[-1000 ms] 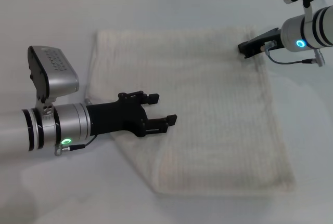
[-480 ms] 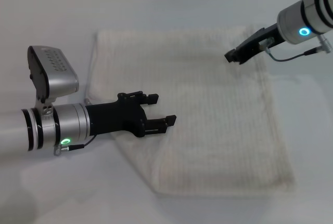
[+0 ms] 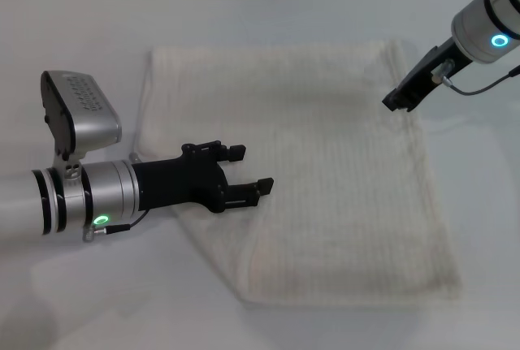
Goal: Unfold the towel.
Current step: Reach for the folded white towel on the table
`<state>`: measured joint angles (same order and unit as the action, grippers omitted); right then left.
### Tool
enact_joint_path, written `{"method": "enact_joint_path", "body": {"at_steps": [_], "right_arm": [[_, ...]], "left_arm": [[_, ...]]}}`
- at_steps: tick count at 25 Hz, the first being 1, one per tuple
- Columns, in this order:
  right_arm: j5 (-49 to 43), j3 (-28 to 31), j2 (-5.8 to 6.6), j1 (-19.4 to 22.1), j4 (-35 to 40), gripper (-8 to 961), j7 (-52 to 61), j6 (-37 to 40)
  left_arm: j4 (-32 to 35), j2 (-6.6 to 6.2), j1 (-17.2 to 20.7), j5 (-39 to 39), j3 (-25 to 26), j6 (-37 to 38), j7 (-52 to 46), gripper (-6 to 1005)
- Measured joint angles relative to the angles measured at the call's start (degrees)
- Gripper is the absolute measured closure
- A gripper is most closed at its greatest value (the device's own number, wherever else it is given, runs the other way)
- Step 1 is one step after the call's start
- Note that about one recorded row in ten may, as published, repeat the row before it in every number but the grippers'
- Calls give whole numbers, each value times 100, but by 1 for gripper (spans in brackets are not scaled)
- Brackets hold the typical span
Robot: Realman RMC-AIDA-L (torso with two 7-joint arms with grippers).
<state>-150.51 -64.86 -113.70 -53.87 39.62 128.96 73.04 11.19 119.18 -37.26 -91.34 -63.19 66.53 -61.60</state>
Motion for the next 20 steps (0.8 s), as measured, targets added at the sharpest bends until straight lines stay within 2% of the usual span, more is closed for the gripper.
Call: {"method": "enact_joint_path", "body": {"at_steps": [20], "right_arm": [[-66,-213,-33,35,-389,956,15,-357]], "left_arm": [[67,0,0,46,44,-39,70,271]]}}
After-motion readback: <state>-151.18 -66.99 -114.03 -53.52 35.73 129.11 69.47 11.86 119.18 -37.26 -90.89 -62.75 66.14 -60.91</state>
